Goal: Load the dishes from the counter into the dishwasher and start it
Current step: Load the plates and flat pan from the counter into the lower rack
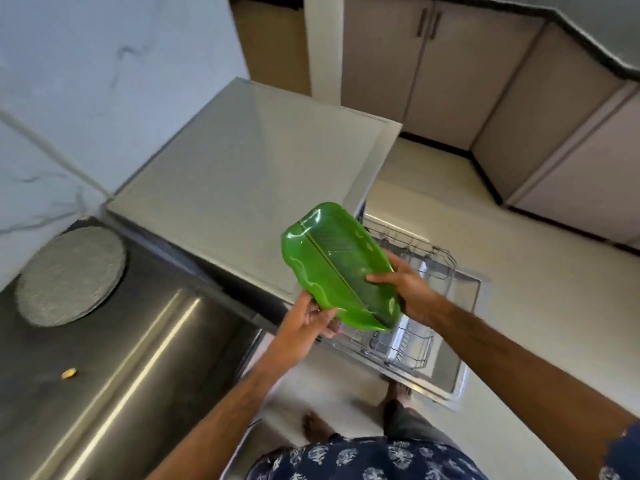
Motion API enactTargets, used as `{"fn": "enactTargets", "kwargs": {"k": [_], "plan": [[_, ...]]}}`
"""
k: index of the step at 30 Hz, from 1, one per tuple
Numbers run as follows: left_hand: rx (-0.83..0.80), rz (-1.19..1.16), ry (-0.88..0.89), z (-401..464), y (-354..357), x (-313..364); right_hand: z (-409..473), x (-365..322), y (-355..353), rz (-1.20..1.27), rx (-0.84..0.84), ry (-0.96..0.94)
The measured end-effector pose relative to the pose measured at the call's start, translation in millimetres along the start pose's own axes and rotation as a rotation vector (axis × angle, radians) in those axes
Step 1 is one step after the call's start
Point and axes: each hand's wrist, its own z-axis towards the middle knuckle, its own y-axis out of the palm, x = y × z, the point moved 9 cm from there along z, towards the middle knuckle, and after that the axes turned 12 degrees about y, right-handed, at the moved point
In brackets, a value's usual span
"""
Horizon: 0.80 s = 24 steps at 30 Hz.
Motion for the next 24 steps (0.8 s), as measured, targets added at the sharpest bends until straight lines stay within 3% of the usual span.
{"fn": "enactTargets", "kwargs": {"k": [4,8,13,17,24], "plan": [[-0.290,0.169,-0.087,19,75,-33,-15,15,-107,0.123,0.131,0.029],[-0.367,0.417,-0.163,48,105,-104,10,44,-217,0.143,0.285,0.095],[-0.310,0.641,-0.268,97,104,-218,97,88,-307,-0.299,0.461,0.153],[-0.067,0.562,-0.434,137,87,-303,180,122,-307,-0.583,0.386,0.133],[0.500,-0.090,-0.634,181,60,-407,284,208,-247,-0.888,0.262,-0.133]]}}
